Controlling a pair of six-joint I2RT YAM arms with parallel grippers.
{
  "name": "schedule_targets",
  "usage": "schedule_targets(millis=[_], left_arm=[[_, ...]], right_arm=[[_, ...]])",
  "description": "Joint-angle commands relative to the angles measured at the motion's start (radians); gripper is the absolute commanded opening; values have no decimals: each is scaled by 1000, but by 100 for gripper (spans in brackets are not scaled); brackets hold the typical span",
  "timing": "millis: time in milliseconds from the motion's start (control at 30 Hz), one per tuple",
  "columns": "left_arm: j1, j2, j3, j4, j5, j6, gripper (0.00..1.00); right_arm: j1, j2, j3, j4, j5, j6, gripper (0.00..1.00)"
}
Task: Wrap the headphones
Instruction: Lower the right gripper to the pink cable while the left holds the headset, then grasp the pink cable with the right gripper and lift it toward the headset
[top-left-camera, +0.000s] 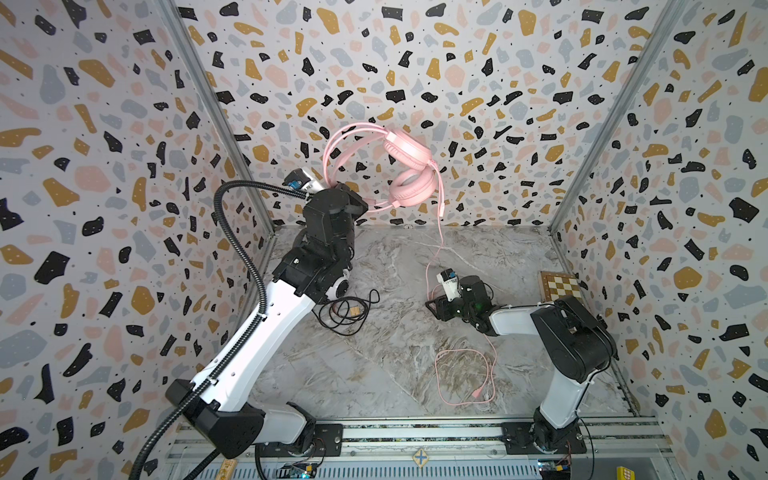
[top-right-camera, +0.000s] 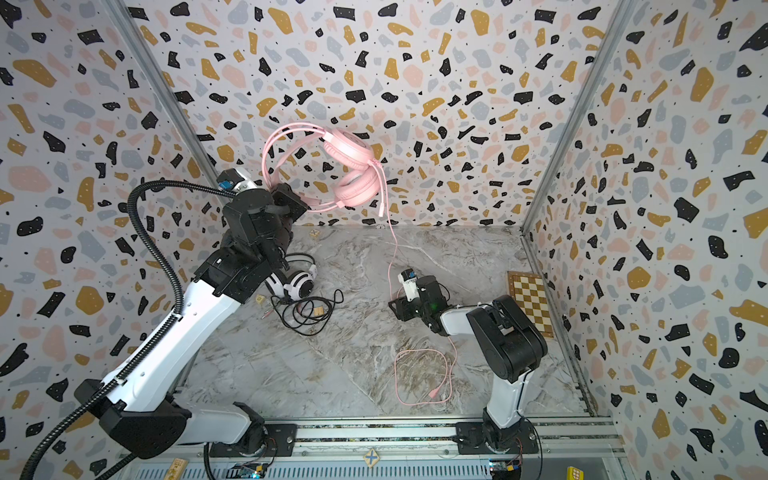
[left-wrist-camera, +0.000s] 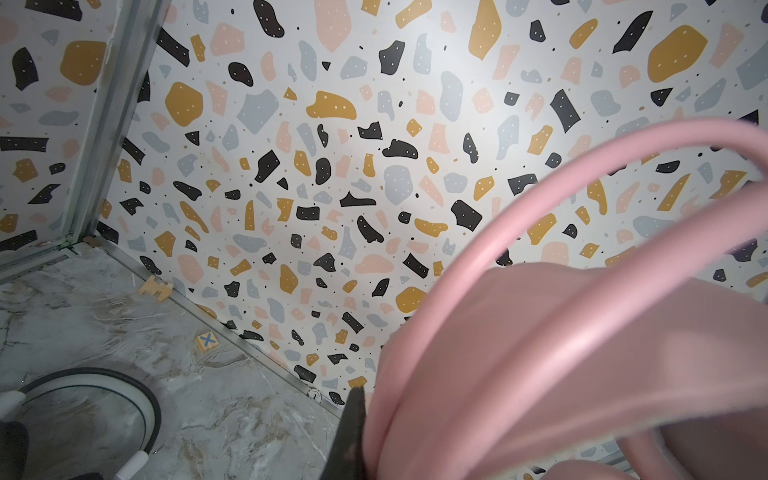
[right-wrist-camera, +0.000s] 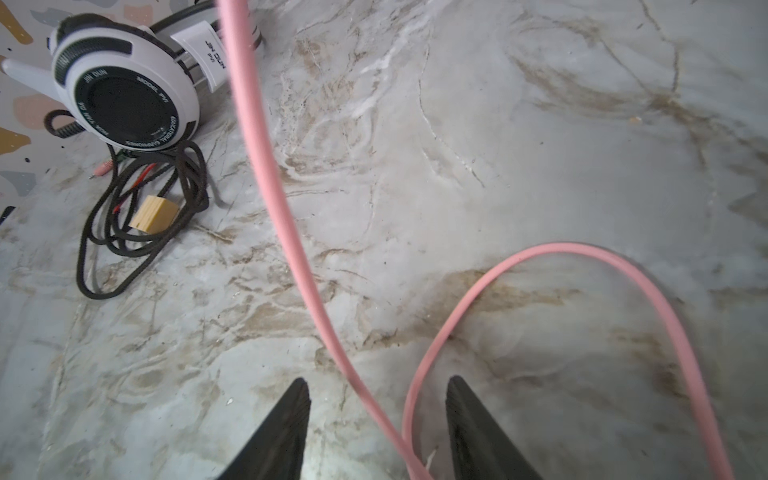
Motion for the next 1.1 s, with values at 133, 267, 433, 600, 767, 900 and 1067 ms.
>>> schedule_targets(millis=[133, 267, 433, 600, 767, 900, 1067], left_arm=[[9, -10, 62, 113, 17, -33, 0], [11, -2, 66, 112, 29, -40, 0], [13, 0, 58, 117, 21, -36, 0], [30, 2, 49, 121, 77, -82, 0], [31, 13, 55, 136, 74, -125, 0], [30, 49, 64, 151, 51, -97, 0], [31, 125, 127, 73, 43, -54, 0]], right_arm=[[4, 31, 7, 1, 4, -13, 45], [8, 31, 10, -2, 15, -9, 25], [7, -31, 1, -34, 24, -17, 11], [14, -137, -23, -119, 46, -19, 1], [91, -257, -57, -203, 102, -2, 0], [256, -363, 12, -397, 319, -41, 0], [344, -445, 159, -652, 383, -76, 0]])
